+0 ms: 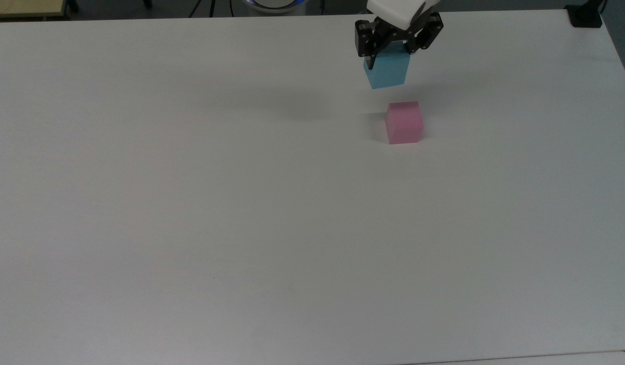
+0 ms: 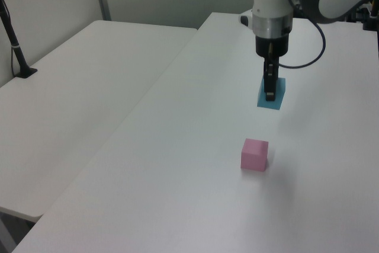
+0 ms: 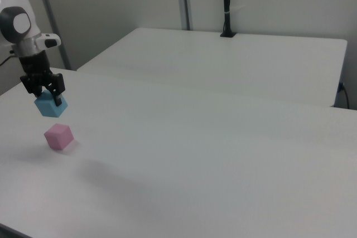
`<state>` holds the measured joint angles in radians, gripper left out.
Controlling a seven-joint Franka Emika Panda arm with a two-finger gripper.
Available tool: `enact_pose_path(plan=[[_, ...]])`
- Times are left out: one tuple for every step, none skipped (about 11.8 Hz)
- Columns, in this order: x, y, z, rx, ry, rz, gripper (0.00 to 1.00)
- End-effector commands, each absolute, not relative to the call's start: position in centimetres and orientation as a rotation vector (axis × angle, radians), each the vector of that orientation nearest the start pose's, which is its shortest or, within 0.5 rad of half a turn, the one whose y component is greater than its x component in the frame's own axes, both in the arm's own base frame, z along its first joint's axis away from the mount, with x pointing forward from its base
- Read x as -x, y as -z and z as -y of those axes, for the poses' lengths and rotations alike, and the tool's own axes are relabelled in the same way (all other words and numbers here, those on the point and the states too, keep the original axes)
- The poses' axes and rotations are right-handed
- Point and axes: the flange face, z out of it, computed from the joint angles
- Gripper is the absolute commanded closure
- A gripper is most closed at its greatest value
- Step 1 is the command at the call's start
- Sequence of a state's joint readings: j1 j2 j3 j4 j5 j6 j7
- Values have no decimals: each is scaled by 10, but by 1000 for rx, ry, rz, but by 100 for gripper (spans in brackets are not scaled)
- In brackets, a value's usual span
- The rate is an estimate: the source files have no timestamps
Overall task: Put blue cube on pink cube
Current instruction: 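Lower the blue cube onto the pink cube's top face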
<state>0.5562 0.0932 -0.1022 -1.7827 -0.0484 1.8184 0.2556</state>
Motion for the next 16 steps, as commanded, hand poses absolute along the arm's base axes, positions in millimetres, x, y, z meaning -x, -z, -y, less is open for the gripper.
enact_pose_path(plan=[[-532, -475, -273, 3199, -92, 281, 81], [-533, -467, -277, 3202, -98, 280, 81], [-535, -459, -283, 3203, -94, 286, 81], [-534, -451, -293, 3206, -86, 272, 81], [-537, -445, -297, 3204, -61, 239, 81], [-539, -437, -303, 3204, -44, 219, 81], [-539, -428, -310, 3208, -44, 208, 81], [-539, -423, -316, 3206, -36, 198, 81], [-541, -415, -318, 3212, -45, 187, 81], [-543, -406, -320, 3218, -62, 182, 81], [-545, -401, -321, 3221, -67, 182, 80], [-548, -395, -322, 3224, -75, 180, 80], [-548, -391, -324, 3219, -77, 181, 80], [-550, -387, -327, 3212, -61, 180, 75], [-551, -377, -326, 3220, -78, 178, 50], [-551, -373, -326, 3222, -88, 175, 11]])
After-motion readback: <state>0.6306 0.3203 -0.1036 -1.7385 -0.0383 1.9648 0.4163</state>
